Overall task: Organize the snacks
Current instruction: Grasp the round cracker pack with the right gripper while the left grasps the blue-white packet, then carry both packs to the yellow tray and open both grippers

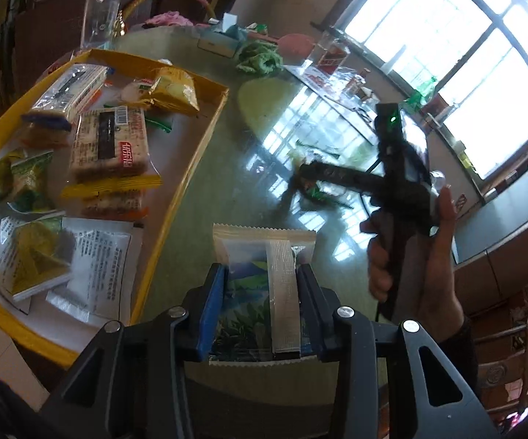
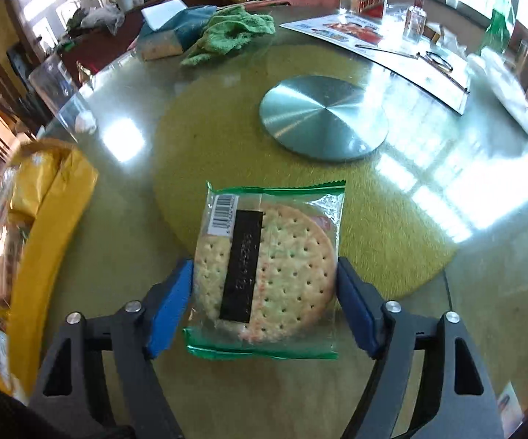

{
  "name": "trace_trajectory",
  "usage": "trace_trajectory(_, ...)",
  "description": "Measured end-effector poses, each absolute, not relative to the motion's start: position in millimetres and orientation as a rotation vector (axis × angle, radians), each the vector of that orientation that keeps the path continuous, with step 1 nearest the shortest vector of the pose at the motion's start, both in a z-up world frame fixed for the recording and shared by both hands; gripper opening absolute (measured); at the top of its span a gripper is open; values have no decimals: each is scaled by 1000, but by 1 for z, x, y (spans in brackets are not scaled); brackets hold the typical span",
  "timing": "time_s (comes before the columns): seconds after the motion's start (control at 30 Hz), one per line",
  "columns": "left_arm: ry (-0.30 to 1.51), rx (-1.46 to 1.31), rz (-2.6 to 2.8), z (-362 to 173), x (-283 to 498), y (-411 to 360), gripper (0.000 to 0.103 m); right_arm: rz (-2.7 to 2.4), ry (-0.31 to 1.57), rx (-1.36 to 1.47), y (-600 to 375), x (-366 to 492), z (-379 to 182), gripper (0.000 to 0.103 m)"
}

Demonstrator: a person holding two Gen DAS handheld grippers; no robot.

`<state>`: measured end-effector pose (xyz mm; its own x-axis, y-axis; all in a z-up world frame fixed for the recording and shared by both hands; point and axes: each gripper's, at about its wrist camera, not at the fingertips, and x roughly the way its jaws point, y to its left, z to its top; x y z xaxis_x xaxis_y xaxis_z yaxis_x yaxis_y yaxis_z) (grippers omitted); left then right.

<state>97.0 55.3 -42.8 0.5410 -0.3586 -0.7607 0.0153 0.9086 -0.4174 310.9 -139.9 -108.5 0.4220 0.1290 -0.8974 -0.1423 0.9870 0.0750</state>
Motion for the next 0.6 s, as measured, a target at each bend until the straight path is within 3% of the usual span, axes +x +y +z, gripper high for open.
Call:
trace_trajectory(0.33, 954, -403, -276, -38, 70, 60, 39, 174, 1080, 3, -150, 206, -106, 76)
trace_trajectory(0.6, 885, -435, -274, -15, 57, 88, 38, 344, 994, 199, -149, 163, -86, 76)
